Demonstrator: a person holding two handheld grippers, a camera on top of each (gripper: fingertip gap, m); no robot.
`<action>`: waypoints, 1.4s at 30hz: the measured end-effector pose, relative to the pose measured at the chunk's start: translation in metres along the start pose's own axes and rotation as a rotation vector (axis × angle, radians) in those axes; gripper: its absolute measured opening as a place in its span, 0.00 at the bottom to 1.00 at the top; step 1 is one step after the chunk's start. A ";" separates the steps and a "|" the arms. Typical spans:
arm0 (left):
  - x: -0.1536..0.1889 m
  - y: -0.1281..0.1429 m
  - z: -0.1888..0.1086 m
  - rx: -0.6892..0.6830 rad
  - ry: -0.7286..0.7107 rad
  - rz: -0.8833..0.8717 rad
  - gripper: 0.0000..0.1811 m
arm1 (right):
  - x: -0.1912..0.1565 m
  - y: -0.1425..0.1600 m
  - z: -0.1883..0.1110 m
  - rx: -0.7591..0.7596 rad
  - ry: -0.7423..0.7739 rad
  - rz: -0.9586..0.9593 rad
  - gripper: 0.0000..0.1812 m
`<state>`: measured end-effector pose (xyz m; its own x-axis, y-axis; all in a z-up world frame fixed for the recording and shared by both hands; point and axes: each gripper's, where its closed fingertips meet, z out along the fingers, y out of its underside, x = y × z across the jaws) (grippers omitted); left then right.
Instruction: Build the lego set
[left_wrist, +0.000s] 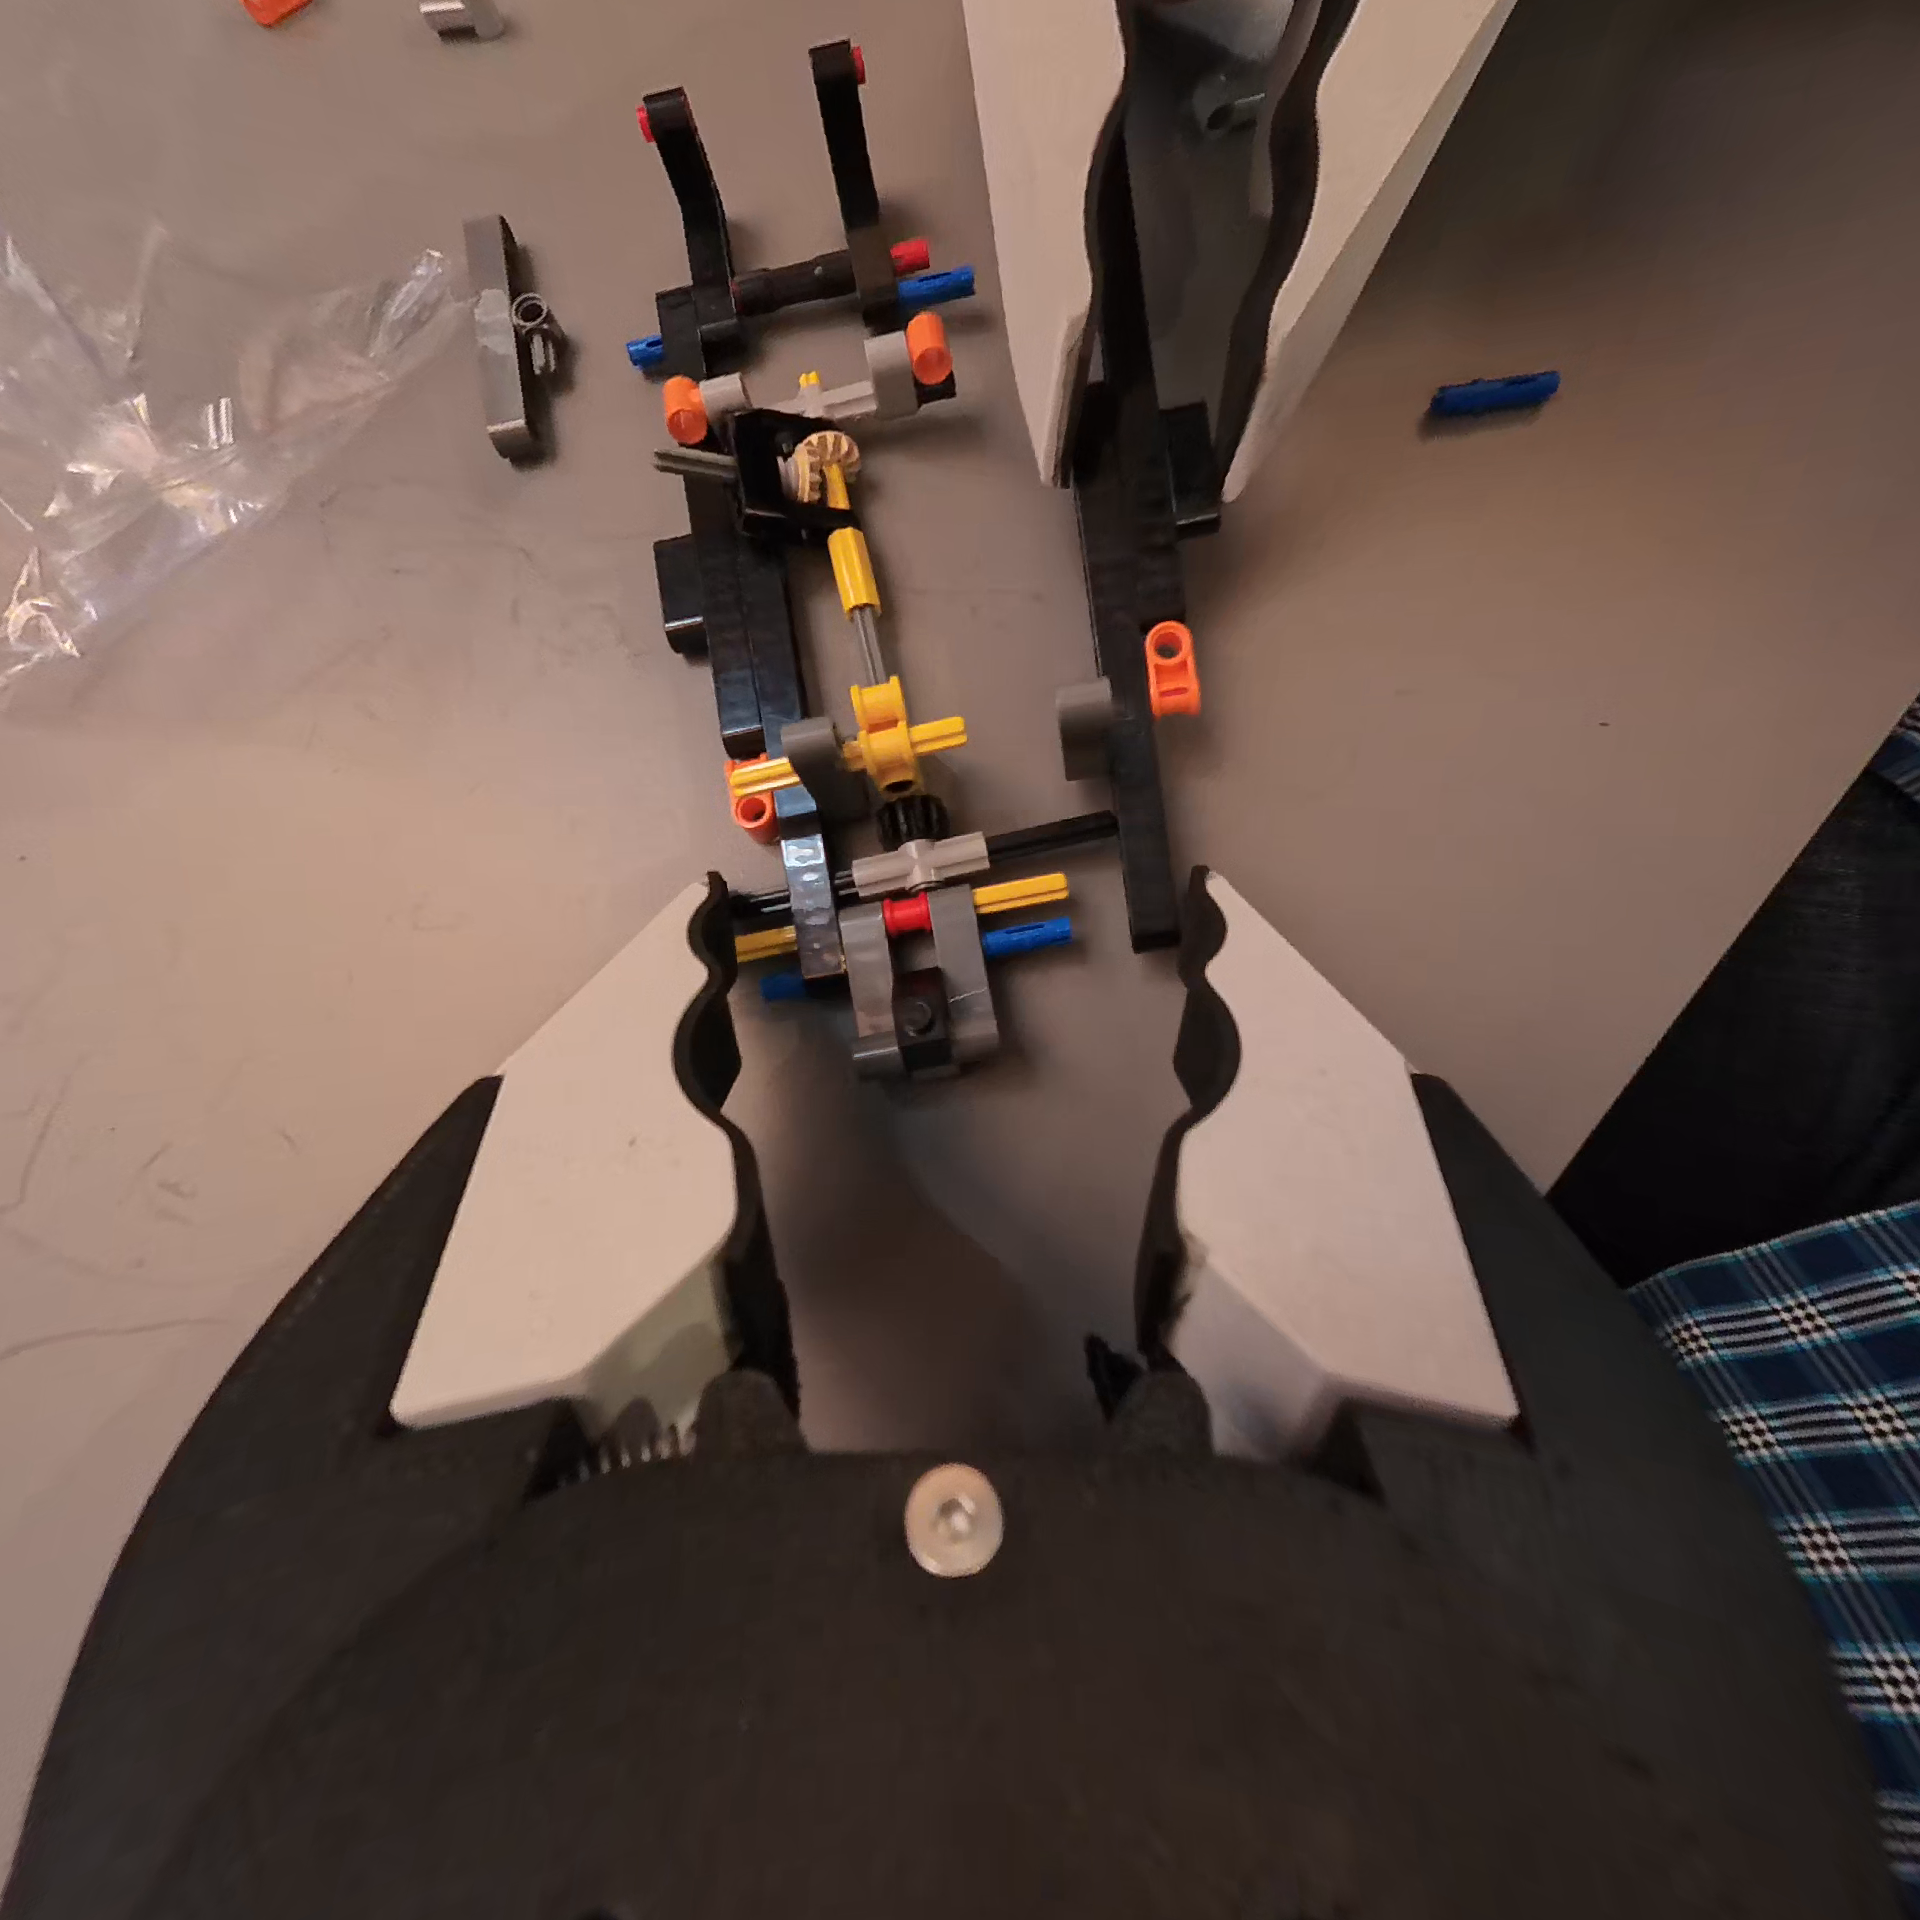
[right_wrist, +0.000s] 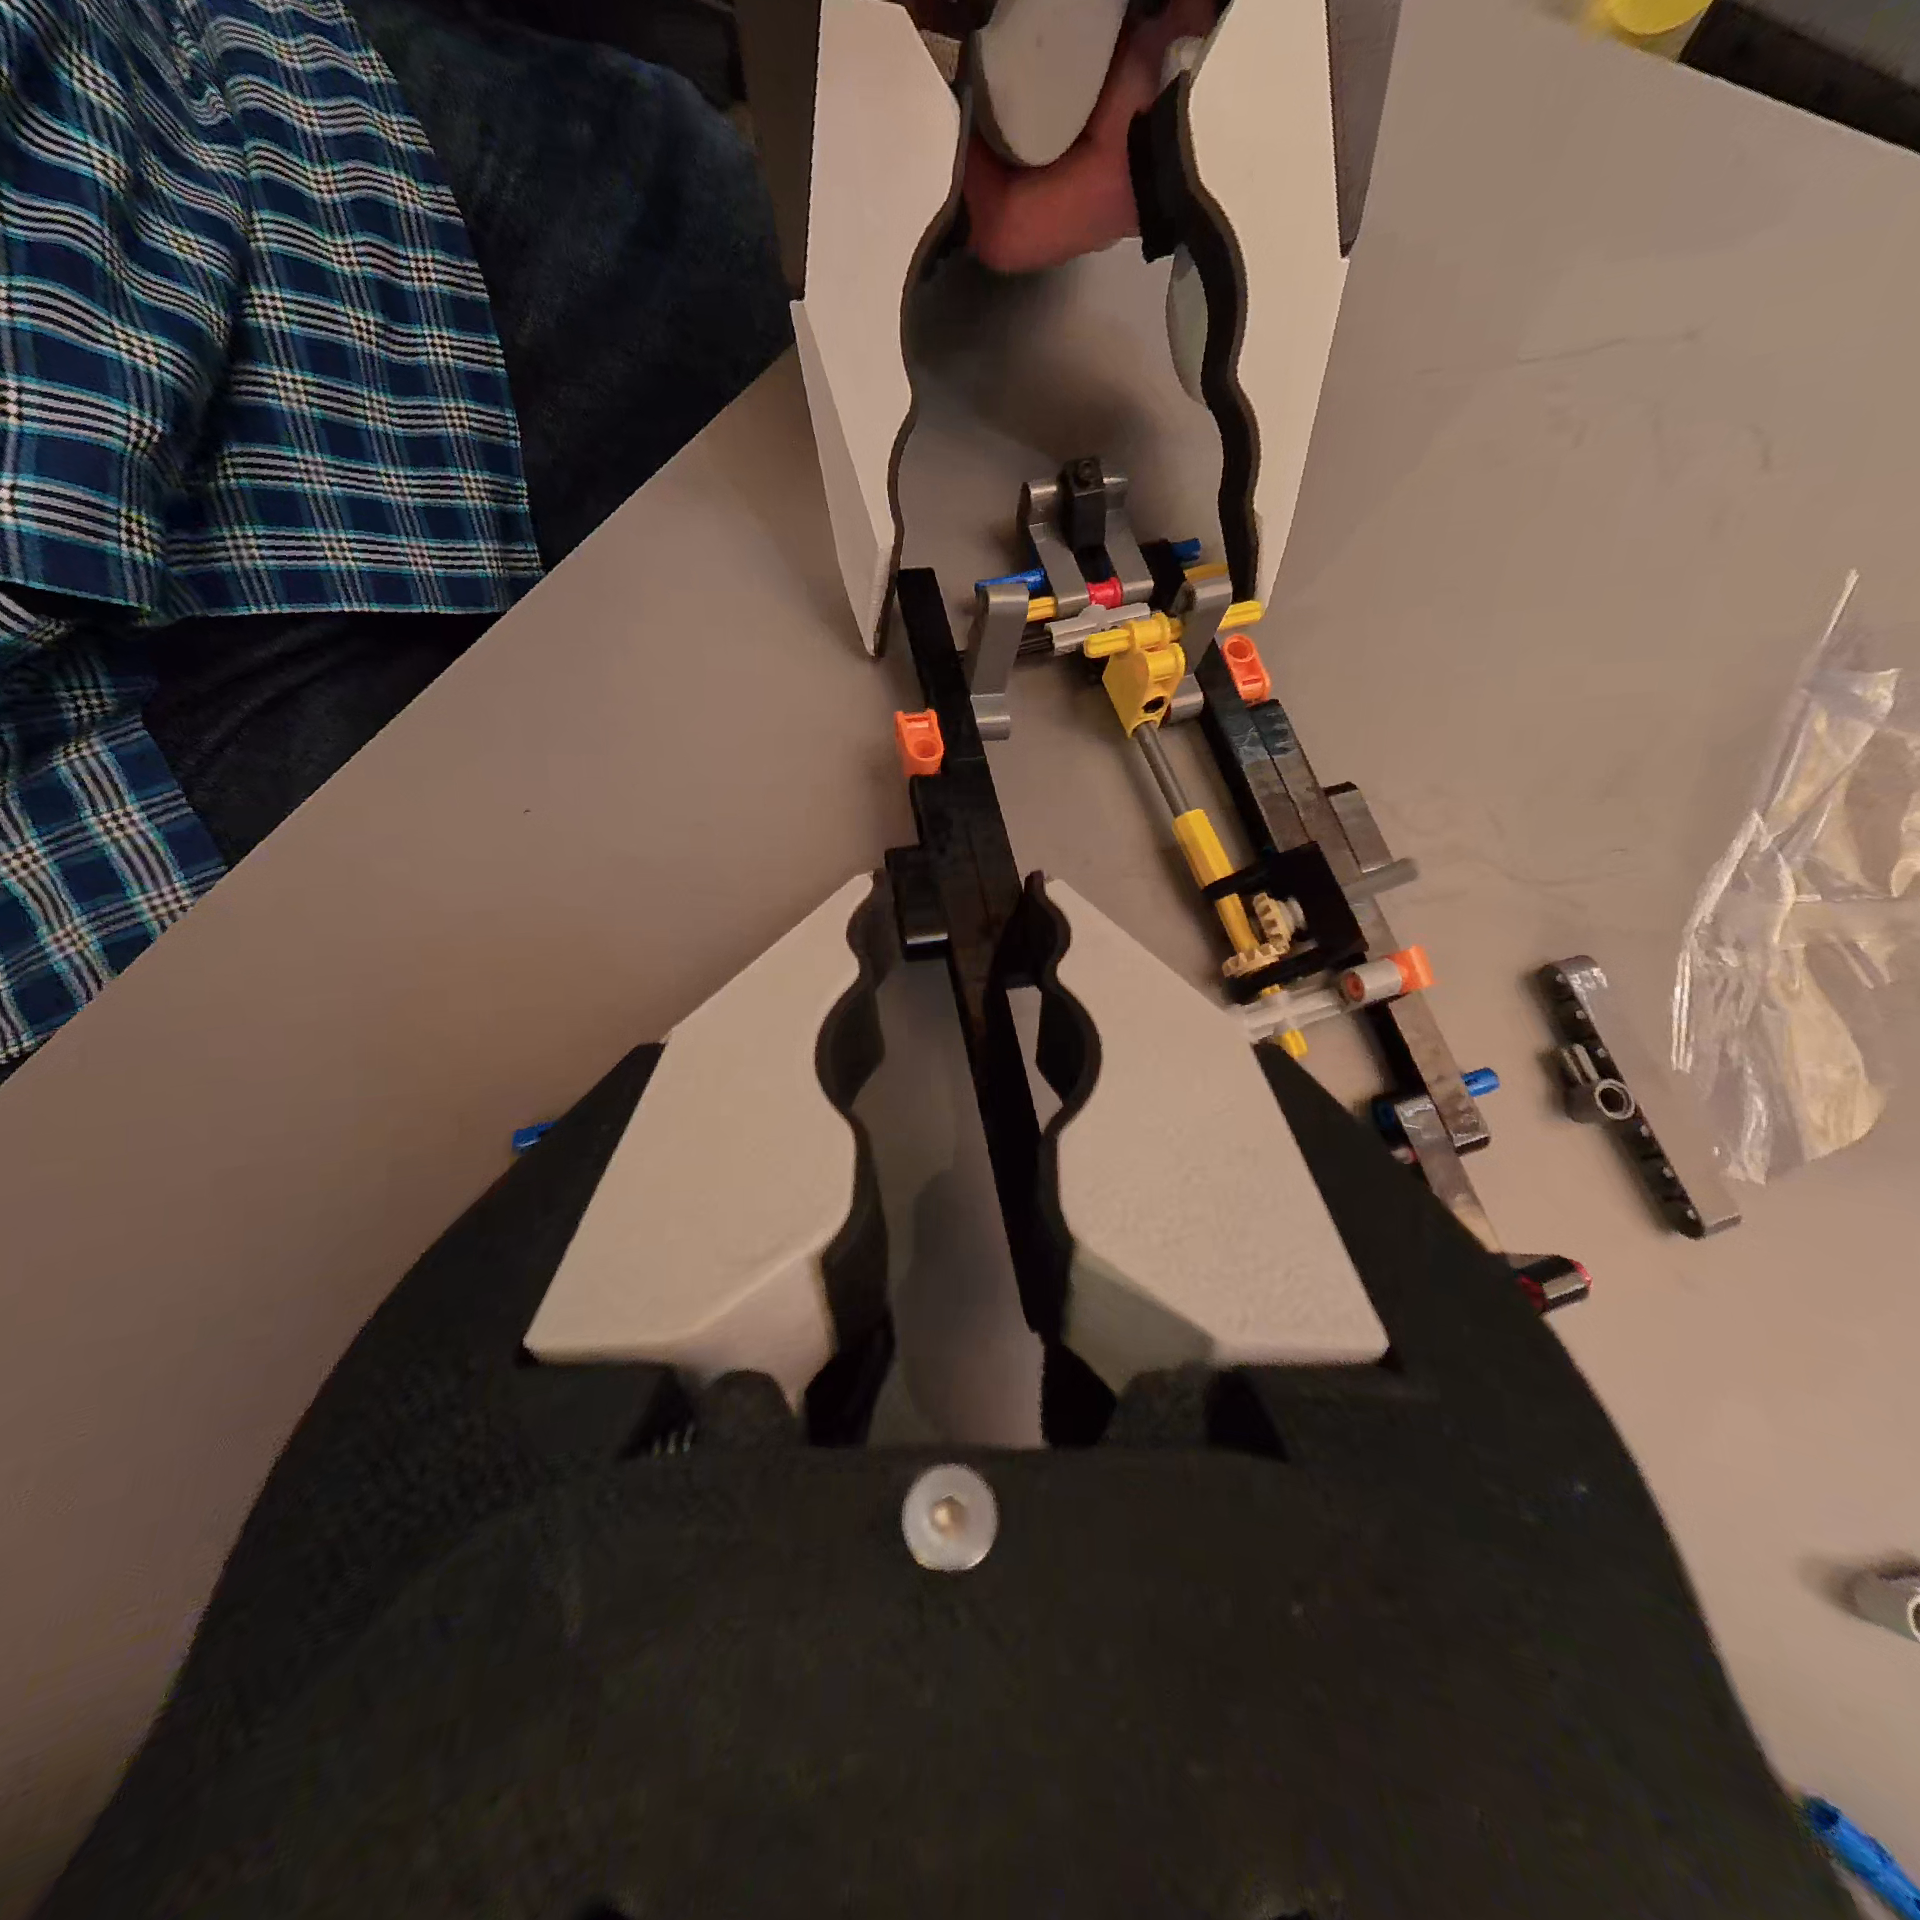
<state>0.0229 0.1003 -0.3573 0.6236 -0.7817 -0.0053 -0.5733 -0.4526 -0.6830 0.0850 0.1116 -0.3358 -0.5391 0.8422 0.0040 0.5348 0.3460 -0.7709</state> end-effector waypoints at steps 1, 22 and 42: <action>0.000 0.000 0.000 0.001 0.000 0.000 0.46 | 0.000 0.001 0.000 -0.007 0.002 -0.004 0.13; 0.002 0.000 0.000 0.000 0.011 0.010 0.49 | 0.000 -0.001 0.002 -0.007 -0.013 -0.022 0.13; 0.001 0.000 0.001 0.004 0.003 0.008 0.47 | 0.003 0.007 0.003 -0.046 -0.010 -0.010 0.13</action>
<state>0.0243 0.1000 -0.3575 0.6175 -0.7865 -0.0086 -0.5761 -0.4447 -0.6858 0.0846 0.1155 -0.3433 -0.5510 0.8345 0.0045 0.5585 0.3728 -0.7410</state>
